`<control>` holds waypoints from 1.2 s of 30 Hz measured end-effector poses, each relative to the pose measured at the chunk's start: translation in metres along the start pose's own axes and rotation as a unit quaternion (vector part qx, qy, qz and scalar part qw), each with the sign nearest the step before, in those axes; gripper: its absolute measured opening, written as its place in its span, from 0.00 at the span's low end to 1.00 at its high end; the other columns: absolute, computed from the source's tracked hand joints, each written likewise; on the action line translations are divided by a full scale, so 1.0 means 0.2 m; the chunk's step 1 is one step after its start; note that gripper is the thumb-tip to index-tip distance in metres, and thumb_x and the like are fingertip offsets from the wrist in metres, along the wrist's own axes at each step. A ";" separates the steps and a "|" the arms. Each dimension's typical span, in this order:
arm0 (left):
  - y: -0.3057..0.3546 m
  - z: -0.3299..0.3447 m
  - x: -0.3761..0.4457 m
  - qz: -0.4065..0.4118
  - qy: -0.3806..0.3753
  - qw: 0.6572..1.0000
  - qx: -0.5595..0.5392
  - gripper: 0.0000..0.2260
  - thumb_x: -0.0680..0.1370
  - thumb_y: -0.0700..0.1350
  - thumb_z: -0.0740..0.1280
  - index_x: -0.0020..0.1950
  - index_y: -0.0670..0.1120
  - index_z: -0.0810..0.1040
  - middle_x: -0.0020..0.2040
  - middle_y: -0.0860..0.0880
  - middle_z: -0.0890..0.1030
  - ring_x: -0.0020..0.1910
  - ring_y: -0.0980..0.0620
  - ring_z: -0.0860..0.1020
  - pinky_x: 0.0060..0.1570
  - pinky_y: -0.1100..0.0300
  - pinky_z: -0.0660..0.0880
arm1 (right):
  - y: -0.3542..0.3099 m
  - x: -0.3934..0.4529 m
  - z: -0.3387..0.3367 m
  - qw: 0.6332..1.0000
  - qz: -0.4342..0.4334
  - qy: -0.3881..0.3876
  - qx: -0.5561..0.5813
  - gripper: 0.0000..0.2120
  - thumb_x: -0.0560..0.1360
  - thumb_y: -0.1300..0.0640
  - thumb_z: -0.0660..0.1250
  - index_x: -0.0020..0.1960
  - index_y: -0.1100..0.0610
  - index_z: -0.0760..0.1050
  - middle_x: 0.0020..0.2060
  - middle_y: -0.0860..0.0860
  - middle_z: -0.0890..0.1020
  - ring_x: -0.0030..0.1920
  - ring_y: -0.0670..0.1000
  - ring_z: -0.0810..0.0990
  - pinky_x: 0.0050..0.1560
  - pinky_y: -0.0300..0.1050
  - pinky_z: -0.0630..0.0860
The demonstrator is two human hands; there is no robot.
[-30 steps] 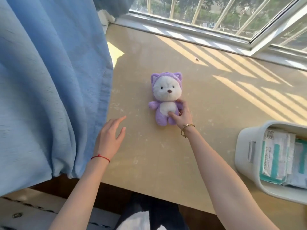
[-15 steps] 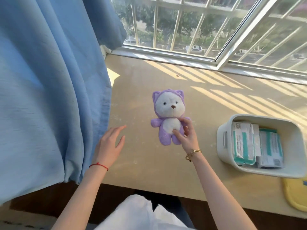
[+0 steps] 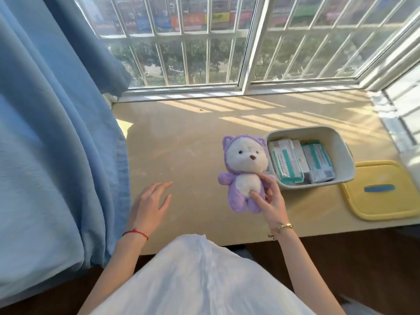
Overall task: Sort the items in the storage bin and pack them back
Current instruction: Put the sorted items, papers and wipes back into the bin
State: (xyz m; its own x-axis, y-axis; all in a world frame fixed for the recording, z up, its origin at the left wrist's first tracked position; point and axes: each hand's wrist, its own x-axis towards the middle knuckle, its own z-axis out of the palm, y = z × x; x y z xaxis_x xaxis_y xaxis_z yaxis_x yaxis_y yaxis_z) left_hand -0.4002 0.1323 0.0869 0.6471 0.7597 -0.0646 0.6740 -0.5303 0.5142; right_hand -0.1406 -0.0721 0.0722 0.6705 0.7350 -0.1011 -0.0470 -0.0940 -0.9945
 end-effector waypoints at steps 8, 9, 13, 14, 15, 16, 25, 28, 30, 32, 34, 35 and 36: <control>0.28 0.09 0.05 0.038 0.002 0.999 0.001 0.17 0.77 0.52 0.61 0.62 0.49 0.79 0.55 0.50 0.81 0.54 0.49 0.79 0.56 0.57 0.73 | -0.02 -0.01 -0.43 0.997 0.014 0.065 -0.031 0.24 0.70 0.58 0.71 0.65 0.56 0.71 0.58 0.55 0.78 0.58 0.52 0.79 0.56 0.44 0.77; 0.34 0.11 0.07 0.044 0.006 0.999 0.002 0.17 0.76 0.53 0.60 0.61 0.49 0.79 0.55 0.50 0.81 0.54 0.50 0.79 0.56 0.59 0.72 | -0.02 0.01 -0.51 0.997 0.018 0.071 -0.037 0.24 0.70 0.58 0.71 0.64 0.55 0.72 0.58 0.55 0.79 0.58 0.52 0.79 0.57 0.46 0.77; 0.59 0.25 0.17 0.046 0.013 0.999 -0.006 0.21 0.75 0.55 0.56 0.62 0.50 0.78 0.56 0.50 0.81 0.55 0.50 0.78 0.57 0.58 0.72 | 0.00 0.15 -0.84 0.995 0.026 0.063 -0.073 0.23 0.69 0.56 0.72 0.63 0.53 0.72 0.59 0.55 0.78 0.58 0.51 0.78 0.56 0.42 0.76; 0.65 0.30 0.20 0.039 0.015 0.999 -0.007 0.19 0.76 0.55 0.58 0.62 0.50 0.78 0.57 0.50 0.81 0.56 0.50 0.78 0.58 0.57 0.72 | 0.01 0.20 -0.93 0.995 0.027 0.058 -0.079 0.24 0.69 0.56 0.72 0.63 0.53 0.71 0.59 0.55 0.78 0.58 0.51 0.78 0.56 0.41 0.76; 0.72 0.36 0.22 0.030 0.019 0.999 -0.008 0.17 0.77 0.53 0.60 0.62 0.50 0.78 0.57 0.50 0.81 0.56 0.50 0.78 0.58 0.56 0.73 | 0.02 0.26 -1.02 0.995 0.029 0.053 -0.083 0.24 0.69 0.56 0.72 0.63 0.53 0.71 0.59 0.55 0.78 0.58 0.51 0.78 0.57 0.42 0.76; 0.79 0.42 0.25 0.024 0.025 0.999 -0.010 0.15 0.77 0.50 0.63 0.63 0.50 0.78 0.57 0.50 0.81 0.56 0.49 0.78 0.58 0.55 0.74 | 0.03 0.31 -1.10 0.995 0.030 0.047 -0.088 0.24 0.69 0.55 0.72 0.64 0.53 0.71 0.58 0.54 0.78 0.59 0.52 0.78 0.58 0.44 0.75; 1.51 0.90 0.32 -0.036 0.051 0.997 -0.037 0.13 0.78 0.44 0.66 0.62 0.51 0.77 0.57 0.53 0.80 0.53 0.50 0.79 0.53 0.53 0.77 | 0.24 0.74 -1.69 0.981 0.083 -0.058 -0.163 0.23 0.70 0.61 0.73 0.63 0.54 0.71 0.56 0.53 0.78 0.59 0.53 0.78 0.57 0.43 0.75; 1.67 1.00 0.32 -0.064 0.047 0.996 -0.043 0.12 0.79 0.45 0.65 0.63 0.52 0.76 0.58 0.55 0.78 0.52 0.52 0.79 0.50 0.54 0.78 | 0.33 0.78 -1.79 0.974 0.096 -0.084 -0.185 0.22 0.71 0.63 0.72 0.62 0.52 0.71 0.55 0.50 0.78 0.58 0.50 0.77 0.59 0.48 0.75; 1.76 1.05 0.33 -0.081 0.053 0.994 -0.048 0.13 0.79 0.46 0.64 0.63 0.52 0.76 0.59 0.55 0.78 0.52 0.52 0.79 0.49 0.56 0.77 | 0.36 0.80 -1.82 0.970 0.105 -0.093 -0.199 0.21 0.72 0.63 0.72 0.61 0.51 0.70 0.55 0.49 0.78 0.57 0.50 0.77 0.59 0.48 0.75; 1.83 1.08 0.33 -0.089 0.055 0.993 -0.048 0.13 0.79 0.46 0.64 0.64 0.52 0.76 0.60 0.54 0.78 0.53 0.53 0.79 0.49 0.59 0.75 | 0.39 0.81 -1.84 0.965 0.124 -0.088 -0.213 0.21 0.72 0.61 0.71 0.61 0.49 0.70 0.55 0.49 0.78 0.57 0.50 0.76 0.59 0.48 0.74; 1.89 1.10 0.33 -0.092 0.055 0.993 -0.045 0.13 0.80 0.45 0.64 0.64 0.50 0.76 0.60 0.53 0.78 0.53 0.54 0.78 0.49 0.63 0.73 | 0.42 0.83 -1.84 0.963 0.125 -0.080 -0.227 0.20 0.72 0.61 0.71 0.60 0.49 0.70 0.56 0.49 0.77 0.56 0.51 0.76 0.59 0.47 0.73; 1.92 1.11 0.33 -0.092 0.054 0.993 -0.045 0.14 0.79 0.45 0.64 0.65 0.50 0.76 0.60 0.52 0.78 0.53 0.54 0.78 0.48 0.64 0.72 | 0.43 0.84 -1.83 0.961 0.122 -0.076 -0.235 0.19 0.72 0.61 0.70 0.59 0.48 0.69 0.56 0.50 0.77 0.56 0.52 0.76 0.58 0.47 0.73; 1.93 1.12 0.33 -0.089 0.053 0.994 -0.044 0.14 0.79 0.45 0.64 0.65 0.50 0.76 0.60 0.52 0.78 0.53 0.55 0.78 0.47 0.65 0.72 | 0.44 0.84 -1.83 0.959 0.120 -0.071 -0.246 0.19 0.72 0.60 0.70 0.59 0.47 0.69 0.55 0.50 0.77 0.56 0.53 0.76 0.58 0.48 0.73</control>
State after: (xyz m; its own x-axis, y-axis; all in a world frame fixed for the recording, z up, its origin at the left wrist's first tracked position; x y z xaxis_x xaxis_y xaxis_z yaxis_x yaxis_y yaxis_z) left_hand -0.0170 -0.1060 0.0900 0.4757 0.8765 -0.0736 0.7379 -0.3521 0.5758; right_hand 0.2387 -0.2017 -0.0215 0.5745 0.7331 -0.3640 0.1904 -0.5522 -0.8116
